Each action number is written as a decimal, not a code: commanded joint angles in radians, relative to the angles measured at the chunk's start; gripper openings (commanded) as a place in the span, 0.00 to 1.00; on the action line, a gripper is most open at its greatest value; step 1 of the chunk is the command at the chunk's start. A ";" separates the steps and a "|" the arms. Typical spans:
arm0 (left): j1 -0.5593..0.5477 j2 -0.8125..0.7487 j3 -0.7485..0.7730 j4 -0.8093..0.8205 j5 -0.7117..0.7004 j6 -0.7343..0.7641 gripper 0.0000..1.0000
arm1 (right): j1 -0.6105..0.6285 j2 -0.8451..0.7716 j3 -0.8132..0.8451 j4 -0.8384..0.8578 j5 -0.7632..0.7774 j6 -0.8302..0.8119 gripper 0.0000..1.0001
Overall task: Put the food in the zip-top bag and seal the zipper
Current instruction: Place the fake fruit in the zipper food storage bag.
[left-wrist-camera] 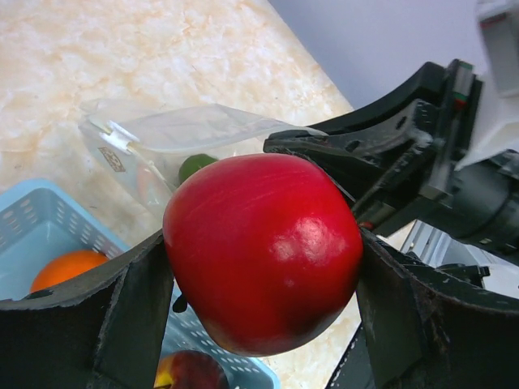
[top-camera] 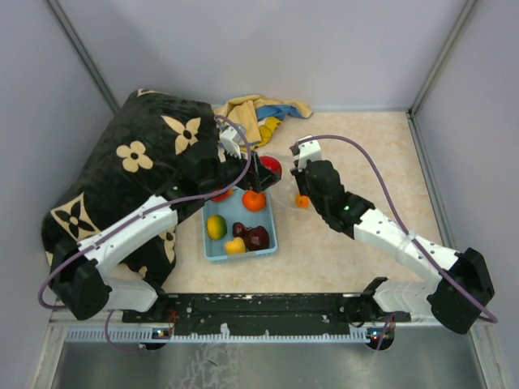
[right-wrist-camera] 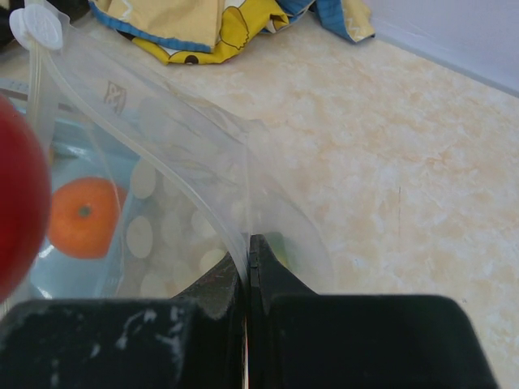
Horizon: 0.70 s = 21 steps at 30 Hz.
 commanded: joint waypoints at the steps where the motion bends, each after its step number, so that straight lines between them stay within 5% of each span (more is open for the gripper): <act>1: -0.010 0.047 0.018 0.086 0.026 -0.002 0.73 | -0.006 -0.004 0.064 0.010 -0.032 0.030 0.00; 16: -0.059 0.107 0.038 0.015 0.015 0.095 0.74 | -0.006 -0.011 0.063 0.014 -0.085 0.077 0.00; 21: -0.061 0.082 0.043 -0.083 -0.118 0.155 0.75 | -0.006 -0.015 0.066 0.010 -0.092 0.079 0.00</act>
